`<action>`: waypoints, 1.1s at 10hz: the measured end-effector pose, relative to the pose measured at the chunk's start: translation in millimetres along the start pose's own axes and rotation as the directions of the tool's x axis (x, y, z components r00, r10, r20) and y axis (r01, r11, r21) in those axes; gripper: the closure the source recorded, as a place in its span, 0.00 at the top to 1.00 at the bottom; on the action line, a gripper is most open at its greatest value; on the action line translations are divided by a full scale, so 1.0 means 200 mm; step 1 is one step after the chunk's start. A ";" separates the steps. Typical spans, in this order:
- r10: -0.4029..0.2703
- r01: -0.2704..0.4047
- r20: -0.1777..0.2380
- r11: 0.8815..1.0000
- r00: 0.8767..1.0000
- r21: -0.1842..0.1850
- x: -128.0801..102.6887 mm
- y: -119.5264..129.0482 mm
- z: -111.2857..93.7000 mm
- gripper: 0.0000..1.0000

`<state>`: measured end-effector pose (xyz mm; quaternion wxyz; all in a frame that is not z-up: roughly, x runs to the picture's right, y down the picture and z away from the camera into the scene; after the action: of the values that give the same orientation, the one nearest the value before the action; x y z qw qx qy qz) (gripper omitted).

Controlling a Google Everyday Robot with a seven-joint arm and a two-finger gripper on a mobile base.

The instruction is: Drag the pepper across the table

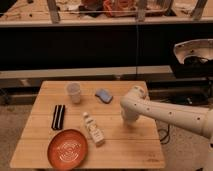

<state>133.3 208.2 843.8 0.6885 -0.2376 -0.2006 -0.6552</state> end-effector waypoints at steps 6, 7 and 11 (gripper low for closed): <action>-0.106 0.106 -0.002 0.994 0.994 -0.008 -0.07 -0.23 -0.01 0.00; -0.124 0.124 -0.002 0.992 0.992 -0.009 -0.09 -0.28 -0.01 0.00; -0.169 0.169 -0.002 0.986 0.986 -0.009 -0.11 -0.39 -0.01 0.00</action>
<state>54.4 223.3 833.7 0.6298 -0.2218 -0.2162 -0.7123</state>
